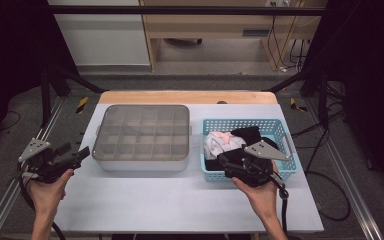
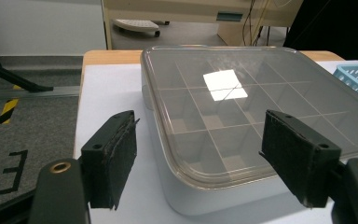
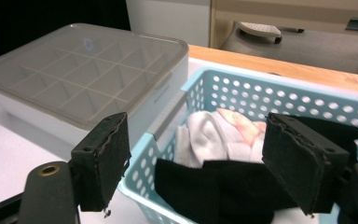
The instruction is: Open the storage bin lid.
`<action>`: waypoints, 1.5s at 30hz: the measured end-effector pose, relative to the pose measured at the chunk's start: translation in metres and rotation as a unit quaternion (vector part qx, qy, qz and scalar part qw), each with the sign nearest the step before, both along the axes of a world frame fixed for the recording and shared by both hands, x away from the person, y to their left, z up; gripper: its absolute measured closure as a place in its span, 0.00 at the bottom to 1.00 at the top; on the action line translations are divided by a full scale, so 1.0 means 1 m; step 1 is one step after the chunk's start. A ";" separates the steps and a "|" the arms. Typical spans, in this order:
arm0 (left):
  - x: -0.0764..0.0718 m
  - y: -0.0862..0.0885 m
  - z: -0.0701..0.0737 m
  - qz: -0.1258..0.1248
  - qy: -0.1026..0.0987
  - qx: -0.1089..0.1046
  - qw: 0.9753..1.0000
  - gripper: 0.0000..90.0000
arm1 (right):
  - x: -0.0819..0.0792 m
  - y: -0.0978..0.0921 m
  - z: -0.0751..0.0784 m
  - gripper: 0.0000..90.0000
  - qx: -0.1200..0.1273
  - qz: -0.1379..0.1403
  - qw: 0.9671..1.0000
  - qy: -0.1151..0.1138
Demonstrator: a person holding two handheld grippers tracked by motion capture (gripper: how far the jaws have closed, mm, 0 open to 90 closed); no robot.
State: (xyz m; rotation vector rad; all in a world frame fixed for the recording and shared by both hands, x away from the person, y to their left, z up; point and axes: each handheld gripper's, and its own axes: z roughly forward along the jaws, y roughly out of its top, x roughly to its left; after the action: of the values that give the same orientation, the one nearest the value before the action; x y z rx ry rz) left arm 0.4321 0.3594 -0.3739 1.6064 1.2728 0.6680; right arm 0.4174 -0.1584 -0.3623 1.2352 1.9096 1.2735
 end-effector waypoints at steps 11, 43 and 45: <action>0.017 -0.008 -0.002 -0.003 0.005 0.007 1.000 0.29 | 0.024 0.019 0.001 0.27 0.014 0.005 1.000 0.002; 0.064 -0.008 -0.007 0.004 0.026 0.017 1.000 0.32 | 0.080 0.095 -0.004 0.30 0.028 0.022 0.999 0.013; 0.067 -0.008 -0.008 0.005 0.026 0.016 1.000 0.32 | 0.082 0.096 -0.005 0.30 0.026 0.022 0.999 0.016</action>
State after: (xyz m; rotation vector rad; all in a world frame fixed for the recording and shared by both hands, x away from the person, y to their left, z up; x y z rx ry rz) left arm 0.4991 0.3519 -0.3815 1.6536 1.3141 0.6590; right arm 0.4998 -0.0620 -0.3672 1.2538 1.9479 1.3424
